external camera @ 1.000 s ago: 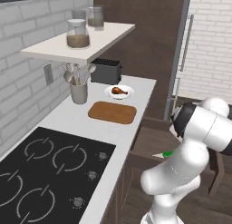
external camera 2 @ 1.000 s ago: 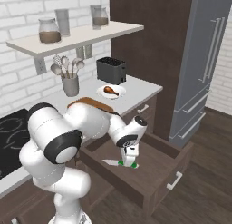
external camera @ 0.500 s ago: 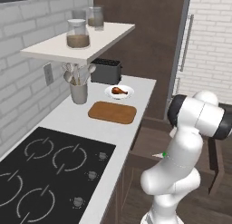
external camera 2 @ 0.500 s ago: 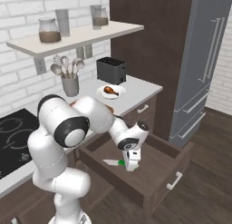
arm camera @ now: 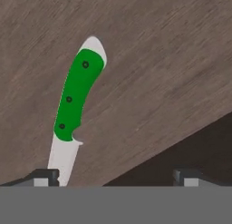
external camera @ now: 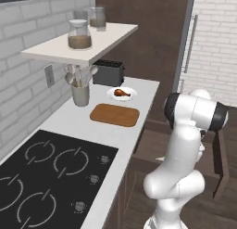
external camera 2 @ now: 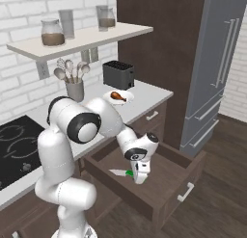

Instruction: Pick up the knife from the drawer and place it on the cutting board. Then place the meat from the plate to the cutting board.

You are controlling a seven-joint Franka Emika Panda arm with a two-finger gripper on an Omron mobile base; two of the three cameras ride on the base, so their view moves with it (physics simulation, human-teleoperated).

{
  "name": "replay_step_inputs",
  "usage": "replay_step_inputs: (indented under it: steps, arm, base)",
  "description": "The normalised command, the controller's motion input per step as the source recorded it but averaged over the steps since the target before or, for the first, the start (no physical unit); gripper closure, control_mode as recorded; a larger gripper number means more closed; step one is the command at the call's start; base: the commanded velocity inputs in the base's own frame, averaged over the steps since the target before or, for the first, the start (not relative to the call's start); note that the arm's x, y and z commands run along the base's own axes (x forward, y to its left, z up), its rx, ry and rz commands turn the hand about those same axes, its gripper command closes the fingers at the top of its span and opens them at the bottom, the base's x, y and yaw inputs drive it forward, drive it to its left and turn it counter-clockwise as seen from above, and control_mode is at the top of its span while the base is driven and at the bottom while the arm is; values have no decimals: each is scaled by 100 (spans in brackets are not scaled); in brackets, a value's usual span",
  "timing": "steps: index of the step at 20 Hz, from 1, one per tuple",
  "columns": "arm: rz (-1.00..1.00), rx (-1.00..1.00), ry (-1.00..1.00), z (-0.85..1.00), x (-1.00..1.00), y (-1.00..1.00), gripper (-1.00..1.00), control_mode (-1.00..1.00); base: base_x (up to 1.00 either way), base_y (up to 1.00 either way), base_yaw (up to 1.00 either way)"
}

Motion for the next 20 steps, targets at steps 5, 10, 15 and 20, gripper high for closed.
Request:
replay_step_inputs:
  steps: [5,10,15,20]
  arm:
    - [0,0,0,-18,34,-3,-100,-100]
    - [0,0,0,-28,25,-1,-100,-100]
    - [0,0,0,-36,34,-5,-100,-100]
    - [0,0,0,-35,23,-18,-100,-100]
  base:
    - [0,0,0]
    - [0,0,0]
    - [0,0,0]
    - [0,0,0]
